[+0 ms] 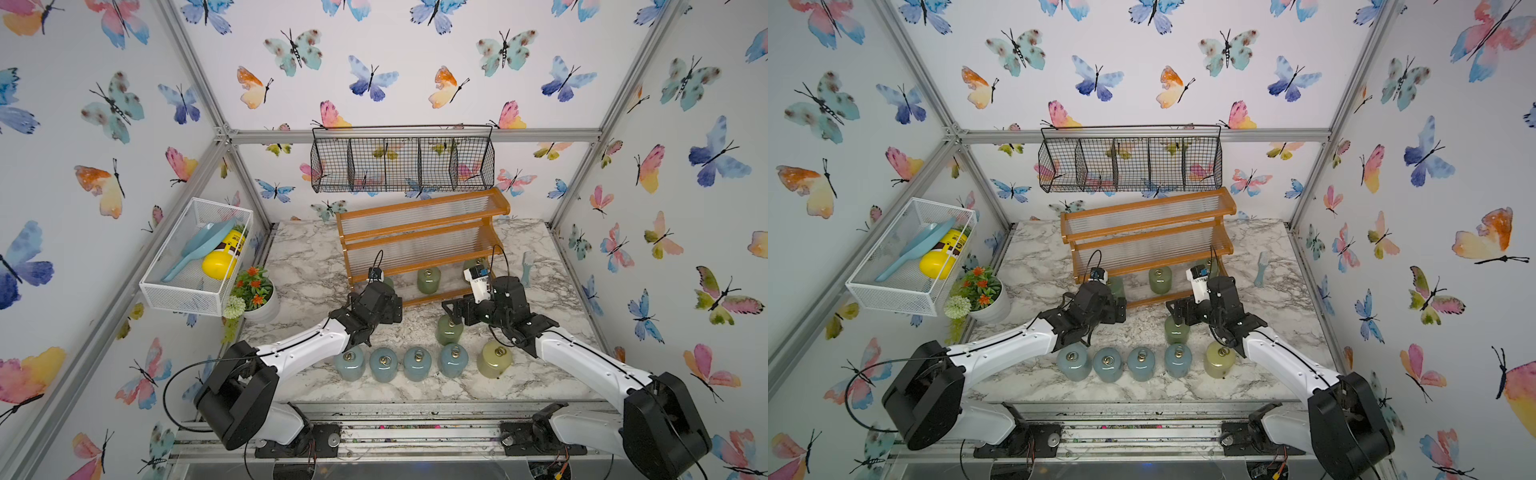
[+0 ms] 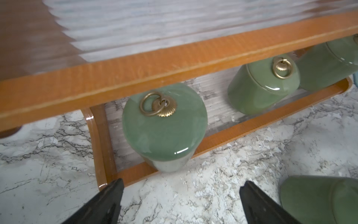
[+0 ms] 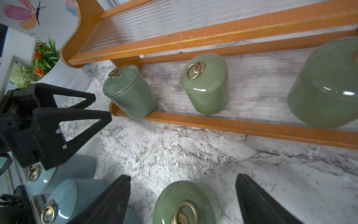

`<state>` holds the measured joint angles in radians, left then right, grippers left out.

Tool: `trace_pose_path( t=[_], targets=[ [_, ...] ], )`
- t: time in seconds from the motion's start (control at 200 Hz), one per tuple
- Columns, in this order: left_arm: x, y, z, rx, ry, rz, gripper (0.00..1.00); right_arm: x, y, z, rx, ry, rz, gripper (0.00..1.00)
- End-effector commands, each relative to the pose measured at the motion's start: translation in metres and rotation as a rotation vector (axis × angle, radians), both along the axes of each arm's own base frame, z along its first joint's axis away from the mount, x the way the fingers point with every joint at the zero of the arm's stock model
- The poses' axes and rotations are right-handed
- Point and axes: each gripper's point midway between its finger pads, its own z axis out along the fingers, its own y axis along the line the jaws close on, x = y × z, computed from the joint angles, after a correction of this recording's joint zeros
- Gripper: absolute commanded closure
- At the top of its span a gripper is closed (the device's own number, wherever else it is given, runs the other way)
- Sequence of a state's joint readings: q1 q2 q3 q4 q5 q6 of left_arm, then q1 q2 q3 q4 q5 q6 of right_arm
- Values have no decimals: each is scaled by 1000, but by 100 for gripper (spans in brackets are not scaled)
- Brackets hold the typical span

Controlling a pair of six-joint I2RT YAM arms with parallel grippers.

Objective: Remove the tea canisters from the shelf
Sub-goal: Place the tea canister at the center of the board, then pick up the tea canister from the shelf.

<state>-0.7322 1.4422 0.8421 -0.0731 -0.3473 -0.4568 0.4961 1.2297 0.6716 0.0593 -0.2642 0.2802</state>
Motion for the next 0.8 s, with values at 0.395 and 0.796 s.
trace_pose_path(
  t=[0.395,0.796],
  targets=[
    [35,0,-12,77,-8,109,2,-2,-3,1,1,-8,5,9],
    [50,-1,-23,95,0,129,1,-5,-6,-8,-2,11,6,8]
  ],
)
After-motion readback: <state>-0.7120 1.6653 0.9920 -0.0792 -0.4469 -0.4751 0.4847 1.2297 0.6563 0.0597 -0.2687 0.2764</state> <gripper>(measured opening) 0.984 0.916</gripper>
